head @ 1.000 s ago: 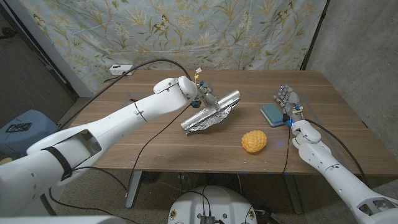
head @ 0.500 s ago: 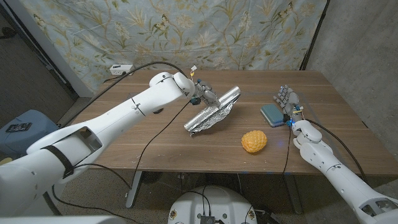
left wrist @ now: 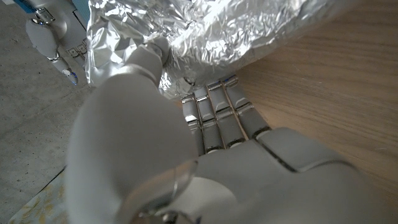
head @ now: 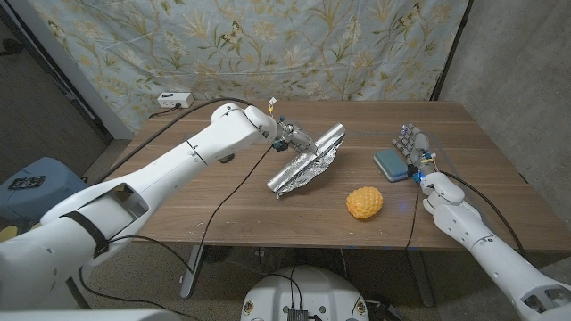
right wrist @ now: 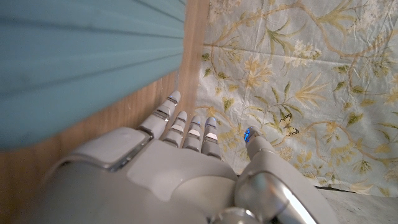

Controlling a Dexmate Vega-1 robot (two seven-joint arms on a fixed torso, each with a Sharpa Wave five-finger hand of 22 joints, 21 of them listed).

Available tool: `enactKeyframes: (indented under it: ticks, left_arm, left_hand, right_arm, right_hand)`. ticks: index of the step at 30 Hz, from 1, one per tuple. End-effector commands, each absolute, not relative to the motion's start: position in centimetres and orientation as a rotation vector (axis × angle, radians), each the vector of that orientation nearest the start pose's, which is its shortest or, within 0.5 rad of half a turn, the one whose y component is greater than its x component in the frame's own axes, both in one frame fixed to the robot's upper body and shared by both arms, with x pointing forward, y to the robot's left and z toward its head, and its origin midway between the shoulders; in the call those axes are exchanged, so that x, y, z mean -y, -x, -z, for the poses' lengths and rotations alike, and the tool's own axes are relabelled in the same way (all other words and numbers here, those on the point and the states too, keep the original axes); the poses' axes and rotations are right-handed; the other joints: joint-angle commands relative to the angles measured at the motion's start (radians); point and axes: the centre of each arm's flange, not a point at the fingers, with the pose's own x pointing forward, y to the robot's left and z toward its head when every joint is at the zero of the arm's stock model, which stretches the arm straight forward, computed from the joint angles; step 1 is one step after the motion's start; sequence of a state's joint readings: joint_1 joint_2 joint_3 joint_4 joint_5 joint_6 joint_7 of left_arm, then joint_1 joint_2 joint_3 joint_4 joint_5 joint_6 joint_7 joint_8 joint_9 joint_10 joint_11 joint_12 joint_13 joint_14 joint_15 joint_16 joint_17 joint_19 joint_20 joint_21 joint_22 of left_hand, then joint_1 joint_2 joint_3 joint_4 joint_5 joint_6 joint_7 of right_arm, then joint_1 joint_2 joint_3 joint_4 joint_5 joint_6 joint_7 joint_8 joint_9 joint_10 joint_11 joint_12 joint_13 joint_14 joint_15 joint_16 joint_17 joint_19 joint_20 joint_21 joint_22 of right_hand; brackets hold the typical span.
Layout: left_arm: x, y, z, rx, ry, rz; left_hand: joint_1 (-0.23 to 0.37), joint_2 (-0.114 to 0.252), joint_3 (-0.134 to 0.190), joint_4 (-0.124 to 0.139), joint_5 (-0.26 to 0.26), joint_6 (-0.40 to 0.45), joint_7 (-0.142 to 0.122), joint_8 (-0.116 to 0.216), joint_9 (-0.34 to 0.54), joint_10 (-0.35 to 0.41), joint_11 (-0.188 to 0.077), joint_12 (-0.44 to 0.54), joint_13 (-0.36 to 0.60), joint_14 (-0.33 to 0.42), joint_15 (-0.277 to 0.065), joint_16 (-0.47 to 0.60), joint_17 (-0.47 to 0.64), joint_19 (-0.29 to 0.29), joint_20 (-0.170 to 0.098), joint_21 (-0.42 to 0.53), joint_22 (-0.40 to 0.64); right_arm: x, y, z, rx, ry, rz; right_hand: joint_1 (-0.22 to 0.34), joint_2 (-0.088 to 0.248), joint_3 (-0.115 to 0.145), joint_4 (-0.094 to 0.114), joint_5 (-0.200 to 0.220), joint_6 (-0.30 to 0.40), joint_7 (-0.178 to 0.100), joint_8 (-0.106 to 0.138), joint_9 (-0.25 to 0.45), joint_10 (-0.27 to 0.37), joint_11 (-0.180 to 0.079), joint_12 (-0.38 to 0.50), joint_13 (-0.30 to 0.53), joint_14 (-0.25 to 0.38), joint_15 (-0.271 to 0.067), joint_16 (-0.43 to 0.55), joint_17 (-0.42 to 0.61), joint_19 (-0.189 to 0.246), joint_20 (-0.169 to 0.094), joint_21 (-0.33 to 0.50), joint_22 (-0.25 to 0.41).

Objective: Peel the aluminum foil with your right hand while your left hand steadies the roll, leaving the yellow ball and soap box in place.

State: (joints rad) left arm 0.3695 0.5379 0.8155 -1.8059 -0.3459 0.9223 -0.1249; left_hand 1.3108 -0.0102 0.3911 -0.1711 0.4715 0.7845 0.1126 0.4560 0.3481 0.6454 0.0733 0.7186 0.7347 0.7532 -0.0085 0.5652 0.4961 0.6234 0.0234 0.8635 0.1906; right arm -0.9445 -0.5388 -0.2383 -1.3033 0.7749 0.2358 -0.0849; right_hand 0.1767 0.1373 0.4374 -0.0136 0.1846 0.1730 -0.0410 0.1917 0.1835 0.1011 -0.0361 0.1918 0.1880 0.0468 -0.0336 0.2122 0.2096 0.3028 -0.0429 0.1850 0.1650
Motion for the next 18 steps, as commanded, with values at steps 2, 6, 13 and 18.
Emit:
enactKeyframes:
  ticks: [2,6,13,18]
  left_arm:
    - [-8.6,-61.9,-5.1,0.015,-0.586,0.501]
    - [-8.6,-62.3,-4.7,0.005,-0.546,0.511]
    - [-8.8,-63.1,-4.0,-0.029,-0.442,0.548]
    - [-8.9,-63.3,-3.8,-0.037,-0.428,0.548]
  left_hand:
    - [0.012,0.064,0.017,0.004,0.064,0.171,-0.053,0.087,0.024,0.166,-0.130,0.000,0.003,0.134,-0.124,-0.005,0.003,0.006,-0.004,0.009,0.001]
    - [0.010,0.063,0.017,0.005,0.066,0.172,-0.058,0.086,0.022,0.166,-0.131,-0.002,0.005,0.137,-0.123,-0.006,0.003,0.006,-0.004,0.012,0.001]
    - [0.010,0.061,0.019,0.005,0.070,0.177,-0.057,0.087,0.023,0.173,-0.129,-0.006,0.009,0.143,-0.126,-0.006,0.005,0.005,-0.006,0.017,0.001]
    - [0.011,0.060,0.020,0.005,0.072,0.177,-0.058,0.087,0.023,0.173,-0.130,-0.008,0.012,0.145,-0.128,-0.007,0.006,0.006,-0.007,0.021,0.001]
  right_arm:
    - [37.7,-64.1,7.1,0.472,-0.204,0.025]
    - [37.8,-64.1,7.2,0.462,-0.201,0.025]
    - [37.8,-64.2,7.2,0.451,-0.197,0.022]
    - [37.7,-64.3,7.4,0.441,-0.194,0.018]
  right_hand:
    - [0.001,0.020,0.000,0.007,0.003,-0.003,0.004,0.001,0.005,0.000,0.000,0.001,0.002,0.000,-0.035,0.002,0.002,0.000,-0.047,0.006,0.004]
    - [0.000,0.020,0.000,0.007,0.003,-0.004,0.004,0.001,0.005,0.000,0.001,0.001,0.002,0.000,-0.035,0.001,0.001,0.001,-0.046,0.006,0.004]
    - [0.001,0.020,0.000,0.007,0.003,-0.004,0.004,0.001,0.005,0.000,0.001,0.001,0.002,0.001,-0.035,0.002,0.001,0.001,-0.046,0.006,0.004]
    - [0.000,0.020,0.000,0.007,0.003,-0.005,0.005,0.001,0.005,0.000,0.001,0.001,0.002,0.001,-0.035,0.002,0.001,0.002,-0.046,0.006,0.004]
